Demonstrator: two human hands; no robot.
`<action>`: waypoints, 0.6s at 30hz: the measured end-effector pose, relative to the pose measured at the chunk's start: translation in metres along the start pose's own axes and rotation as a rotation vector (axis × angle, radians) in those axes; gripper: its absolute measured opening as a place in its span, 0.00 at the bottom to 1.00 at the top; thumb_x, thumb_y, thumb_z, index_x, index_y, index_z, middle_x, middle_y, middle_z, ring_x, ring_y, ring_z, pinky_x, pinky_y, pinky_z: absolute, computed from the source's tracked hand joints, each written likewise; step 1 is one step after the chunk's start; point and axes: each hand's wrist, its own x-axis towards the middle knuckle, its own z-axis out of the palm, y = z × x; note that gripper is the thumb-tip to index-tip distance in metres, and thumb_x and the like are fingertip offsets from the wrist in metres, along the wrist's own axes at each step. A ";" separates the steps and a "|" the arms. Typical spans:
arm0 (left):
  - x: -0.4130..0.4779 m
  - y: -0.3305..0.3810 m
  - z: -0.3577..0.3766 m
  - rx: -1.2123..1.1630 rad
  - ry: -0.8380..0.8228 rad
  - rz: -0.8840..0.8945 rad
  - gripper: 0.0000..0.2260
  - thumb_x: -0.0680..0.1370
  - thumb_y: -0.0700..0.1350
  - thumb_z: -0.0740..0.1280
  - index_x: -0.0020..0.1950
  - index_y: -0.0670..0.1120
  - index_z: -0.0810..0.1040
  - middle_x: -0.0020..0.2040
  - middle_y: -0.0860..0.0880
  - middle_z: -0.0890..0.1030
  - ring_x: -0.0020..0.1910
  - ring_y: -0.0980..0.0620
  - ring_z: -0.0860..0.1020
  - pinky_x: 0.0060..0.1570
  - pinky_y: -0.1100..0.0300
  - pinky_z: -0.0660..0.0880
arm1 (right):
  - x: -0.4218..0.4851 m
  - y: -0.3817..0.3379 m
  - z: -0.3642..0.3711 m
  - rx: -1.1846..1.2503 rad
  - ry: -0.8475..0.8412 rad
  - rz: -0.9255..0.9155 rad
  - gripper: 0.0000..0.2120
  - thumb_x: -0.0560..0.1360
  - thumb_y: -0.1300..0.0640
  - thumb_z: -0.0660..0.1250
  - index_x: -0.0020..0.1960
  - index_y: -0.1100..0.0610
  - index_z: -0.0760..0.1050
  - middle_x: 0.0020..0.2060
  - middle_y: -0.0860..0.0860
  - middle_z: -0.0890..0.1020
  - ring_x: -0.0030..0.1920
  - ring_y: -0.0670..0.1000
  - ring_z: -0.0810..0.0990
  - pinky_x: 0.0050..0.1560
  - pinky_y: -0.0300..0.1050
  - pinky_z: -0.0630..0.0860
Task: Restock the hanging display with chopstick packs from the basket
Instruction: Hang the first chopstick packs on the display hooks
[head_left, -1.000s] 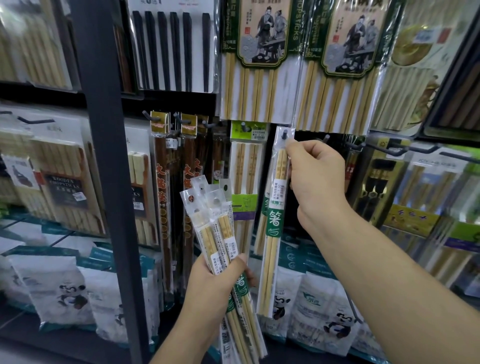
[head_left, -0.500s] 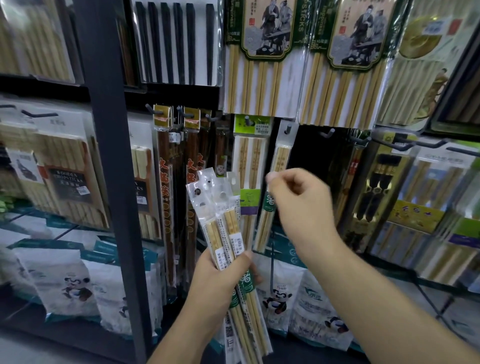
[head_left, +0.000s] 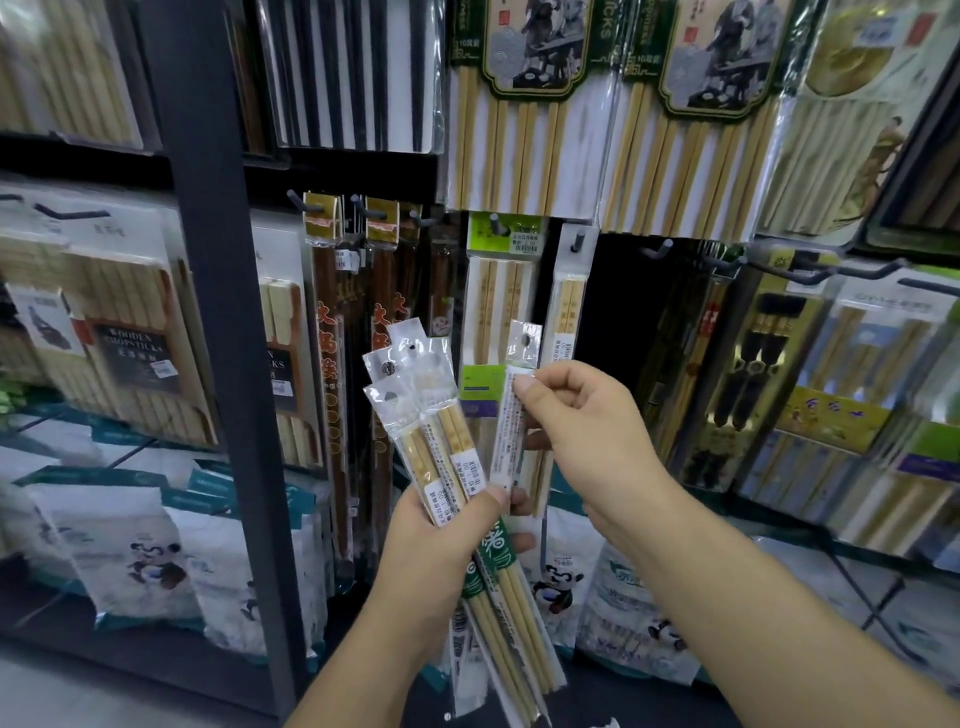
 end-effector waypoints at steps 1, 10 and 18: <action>0.000 0.001 0.001 0.008 -0.009 0.004 0.10 0.70 0.50 0.76 0.51 0.52 0.86 0.50 0.39 0.87 0.48 0.37 0.87 0.45 0.47 0.83 | 0.001 0.002 -0.001 -0.003 0.024 -0.005 0.06 0.81 0.52 0.69 0.48 0.55 0.79 0.43 0.61 0.84 0.42 0.54 0.82 0.43 0.51 0.82; -0.001 -0.003 0.002 0.194 0.001 0.029 0.06 0.72 0.51 0.73 0.48 0.55 0.86 0.45 0.45 0.88 0.46 0.45 0.86 0.41 0.54 0.83 | -0.006 0.004 0.003 -0.061 0.024 -0.037 0.12 0.74 0.49 0.77 0.48 0.54 0.78 0.39 0.59 0.80 0.33 0.44 0.78 0.28 0.40 0.78; -0.002 -0.001 0.004 -0.105 -0.046 -0.070 0.13 0.72 0.41 0.72 0.56 0.41 0.82 0.59 0.38 0.85 0.60 0.39 0.83 0.50 0.41 0.83 | 0.002 -0.009 -0.009 -0.126 0.150 -0.125 0.09 0.80 0.54 0.69 0.41 0.53 0.82 0.36 0.54 0.86 0.35 0.55 0.83 0.39 0.58 0.82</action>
